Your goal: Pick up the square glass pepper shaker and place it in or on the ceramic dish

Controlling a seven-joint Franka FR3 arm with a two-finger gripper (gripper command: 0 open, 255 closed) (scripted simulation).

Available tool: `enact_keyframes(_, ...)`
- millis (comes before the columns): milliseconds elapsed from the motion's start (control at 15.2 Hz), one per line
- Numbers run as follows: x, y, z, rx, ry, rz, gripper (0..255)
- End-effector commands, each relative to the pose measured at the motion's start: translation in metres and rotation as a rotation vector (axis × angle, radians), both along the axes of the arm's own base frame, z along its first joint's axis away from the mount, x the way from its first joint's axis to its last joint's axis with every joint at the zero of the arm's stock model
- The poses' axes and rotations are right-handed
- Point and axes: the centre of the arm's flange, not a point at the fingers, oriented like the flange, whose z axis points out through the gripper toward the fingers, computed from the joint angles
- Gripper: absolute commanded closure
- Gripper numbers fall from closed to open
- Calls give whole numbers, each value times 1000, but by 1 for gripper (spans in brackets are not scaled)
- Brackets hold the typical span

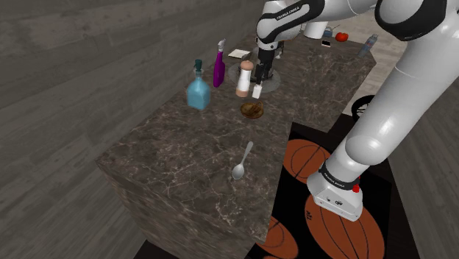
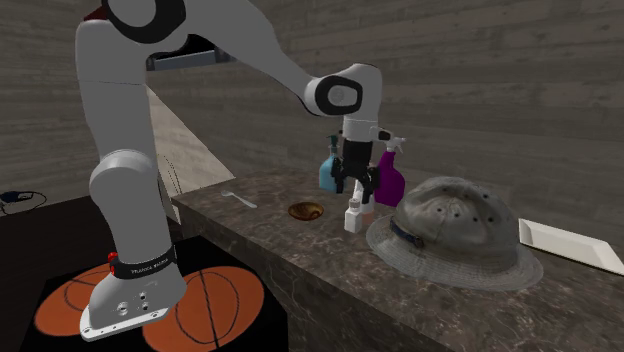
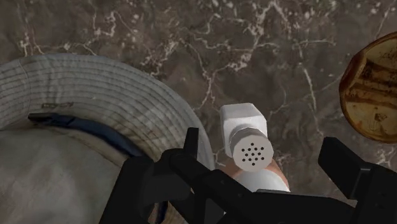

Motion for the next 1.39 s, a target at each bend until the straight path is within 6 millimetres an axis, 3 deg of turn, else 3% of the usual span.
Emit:
enact_keyframes(0, -1, -1, -11, 0, -1, 1, 0)
enact_keyframes(198, -3, -1, -24, 0, -1, 0, 0)
enact_keyframes(660, -3, -1, -24, 0, -1, 1, 0)
enact_keyframes(726, -3, -1, -24, 0, -1, 1, 255)
enact_keyframes(1320, -3, -1, -24, 0, -1, 1, 255)
